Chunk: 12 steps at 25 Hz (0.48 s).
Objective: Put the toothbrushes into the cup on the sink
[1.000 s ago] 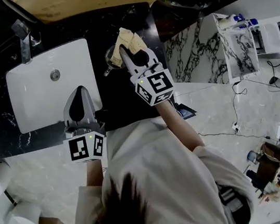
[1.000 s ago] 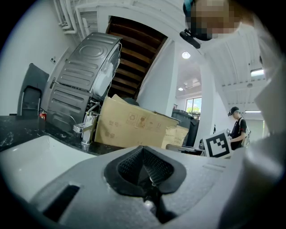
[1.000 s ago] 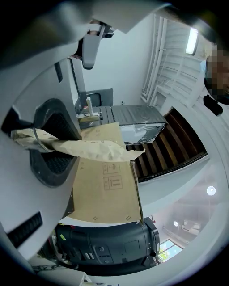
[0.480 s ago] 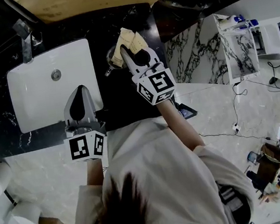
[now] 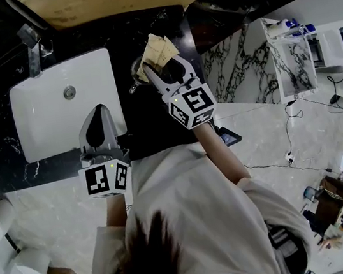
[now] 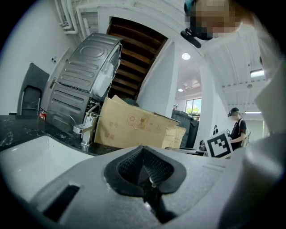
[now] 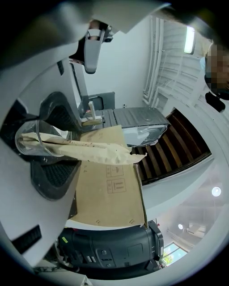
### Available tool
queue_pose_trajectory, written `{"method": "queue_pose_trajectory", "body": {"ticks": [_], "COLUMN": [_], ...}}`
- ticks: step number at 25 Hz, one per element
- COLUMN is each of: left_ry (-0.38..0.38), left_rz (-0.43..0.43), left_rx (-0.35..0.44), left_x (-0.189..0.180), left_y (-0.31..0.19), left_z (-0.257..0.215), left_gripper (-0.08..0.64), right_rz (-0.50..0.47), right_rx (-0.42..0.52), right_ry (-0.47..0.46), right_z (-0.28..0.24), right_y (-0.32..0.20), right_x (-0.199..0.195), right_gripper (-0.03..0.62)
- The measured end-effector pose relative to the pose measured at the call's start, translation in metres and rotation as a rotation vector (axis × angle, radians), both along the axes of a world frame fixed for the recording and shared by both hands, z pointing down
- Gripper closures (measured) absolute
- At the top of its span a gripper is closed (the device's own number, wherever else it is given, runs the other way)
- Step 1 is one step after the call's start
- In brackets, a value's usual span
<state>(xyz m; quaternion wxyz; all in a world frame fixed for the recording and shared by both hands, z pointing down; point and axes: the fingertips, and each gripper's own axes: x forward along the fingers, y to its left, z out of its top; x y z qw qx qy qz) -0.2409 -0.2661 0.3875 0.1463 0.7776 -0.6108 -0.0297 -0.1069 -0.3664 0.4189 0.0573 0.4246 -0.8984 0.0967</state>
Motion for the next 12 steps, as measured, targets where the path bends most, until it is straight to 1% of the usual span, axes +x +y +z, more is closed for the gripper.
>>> {"method": "queue_pose_trajectory", "body": {"ticks": [12], "left_ry": [0.001], "left_rz": [0.003], "left_rx": [0.025], "left_x": [0.001], "left_y": [0.006], "left_z": [-0.008], "left_gripper": [0.551], "right_rz": [0.016], "right_rx": [0.024], "right_ry": [-0.011], "right_z": [-0.014], "right_y": [0.009], "right_x": [0.009], "right_gripper": [0.42]}}
